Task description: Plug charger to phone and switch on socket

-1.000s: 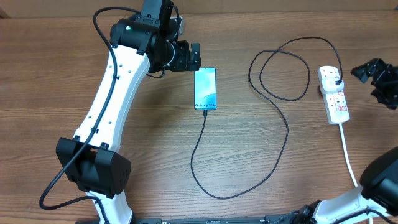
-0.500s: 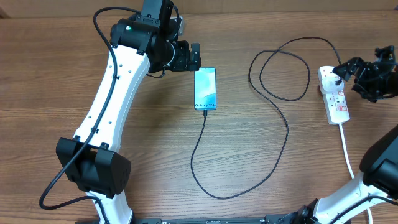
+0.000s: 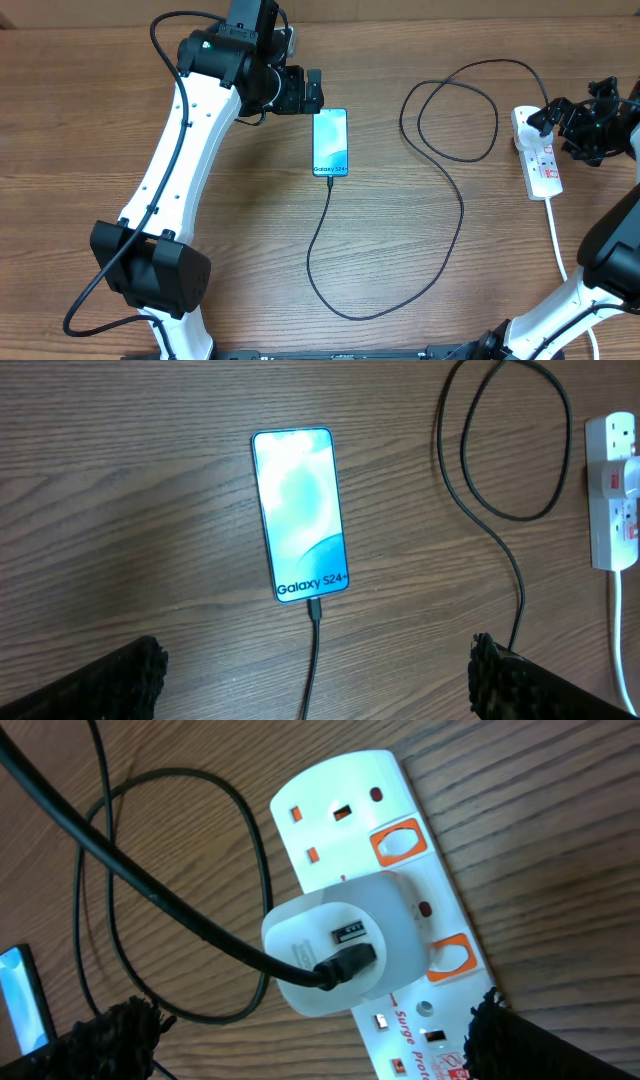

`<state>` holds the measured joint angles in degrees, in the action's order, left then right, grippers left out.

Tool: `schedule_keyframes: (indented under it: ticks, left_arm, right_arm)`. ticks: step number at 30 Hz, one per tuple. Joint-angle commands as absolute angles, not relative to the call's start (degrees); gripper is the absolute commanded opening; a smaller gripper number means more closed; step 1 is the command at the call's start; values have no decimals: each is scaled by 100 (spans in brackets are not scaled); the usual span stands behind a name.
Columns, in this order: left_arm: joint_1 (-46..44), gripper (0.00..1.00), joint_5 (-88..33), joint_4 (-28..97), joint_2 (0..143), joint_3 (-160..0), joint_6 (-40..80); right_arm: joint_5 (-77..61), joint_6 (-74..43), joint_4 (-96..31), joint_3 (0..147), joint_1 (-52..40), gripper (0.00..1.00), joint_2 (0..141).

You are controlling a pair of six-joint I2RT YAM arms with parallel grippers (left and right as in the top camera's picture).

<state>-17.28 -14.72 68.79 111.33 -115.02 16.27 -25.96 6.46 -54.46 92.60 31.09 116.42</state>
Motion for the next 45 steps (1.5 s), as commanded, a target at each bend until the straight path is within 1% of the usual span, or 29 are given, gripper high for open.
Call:
schedule_keyframes:
  ticks: [1,7,45]
  left_arm:
    - [-1723,100,-1441,6875,11089,-11566,1522]
    - [-1723,100,-1441,6875,11089,-11566,1522]
    - [-1723,100,-1441,6875,11089,-11566,1522]
  right_arm:
    - [-2491,714,-5398,9382,3114,100,11679]
    - [-2711,694,-5336,9382,3114,100,11963]
    - [-2810,604,-5122,9295,2963,100,11972]
